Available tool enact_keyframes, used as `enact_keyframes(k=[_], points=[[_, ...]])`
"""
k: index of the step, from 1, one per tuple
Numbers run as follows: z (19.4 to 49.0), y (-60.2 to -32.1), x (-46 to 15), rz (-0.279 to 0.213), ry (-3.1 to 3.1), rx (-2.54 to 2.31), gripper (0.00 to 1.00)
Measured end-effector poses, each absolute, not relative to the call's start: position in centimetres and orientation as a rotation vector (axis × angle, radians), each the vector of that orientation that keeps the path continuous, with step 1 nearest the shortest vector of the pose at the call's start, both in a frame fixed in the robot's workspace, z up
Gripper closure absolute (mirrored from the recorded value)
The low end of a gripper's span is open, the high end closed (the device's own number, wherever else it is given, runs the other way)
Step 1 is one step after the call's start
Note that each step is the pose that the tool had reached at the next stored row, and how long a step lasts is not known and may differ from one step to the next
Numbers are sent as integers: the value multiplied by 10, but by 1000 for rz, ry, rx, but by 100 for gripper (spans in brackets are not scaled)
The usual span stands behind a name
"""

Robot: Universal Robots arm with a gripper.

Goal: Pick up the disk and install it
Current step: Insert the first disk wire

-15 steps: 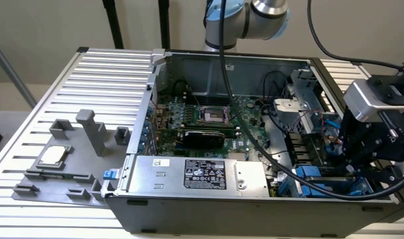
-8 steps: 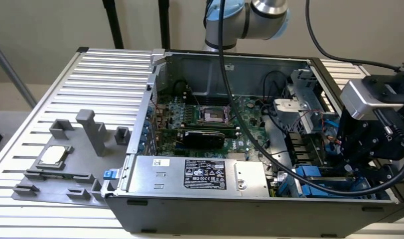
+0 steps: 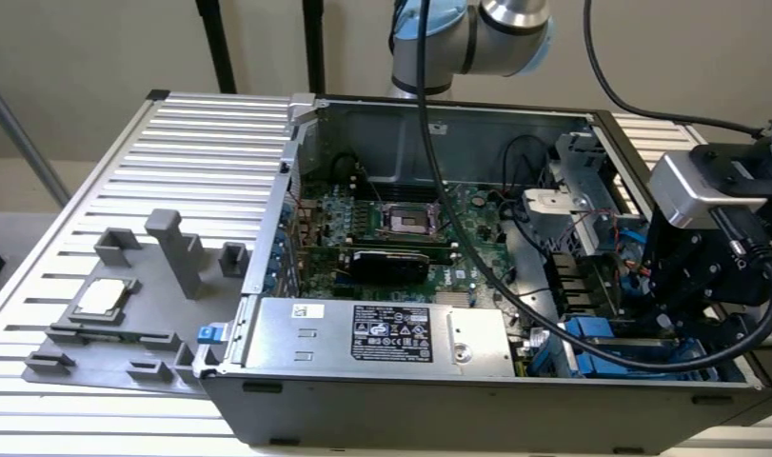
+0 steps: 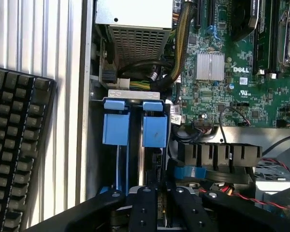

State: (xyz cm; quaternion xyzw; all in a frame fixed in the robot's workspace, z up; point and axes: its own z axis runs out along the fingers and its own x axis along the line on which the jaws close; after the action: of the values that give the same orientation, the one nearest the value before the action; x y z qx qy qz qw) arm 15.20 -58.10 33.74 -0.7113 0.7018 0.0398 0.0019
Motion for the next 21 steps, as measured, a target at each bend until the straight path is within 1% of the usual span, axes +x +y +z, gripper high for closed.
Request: enact_keyframes(k=[21], points=[[333, -579, 153, 122, 2309, -2118, 83]])
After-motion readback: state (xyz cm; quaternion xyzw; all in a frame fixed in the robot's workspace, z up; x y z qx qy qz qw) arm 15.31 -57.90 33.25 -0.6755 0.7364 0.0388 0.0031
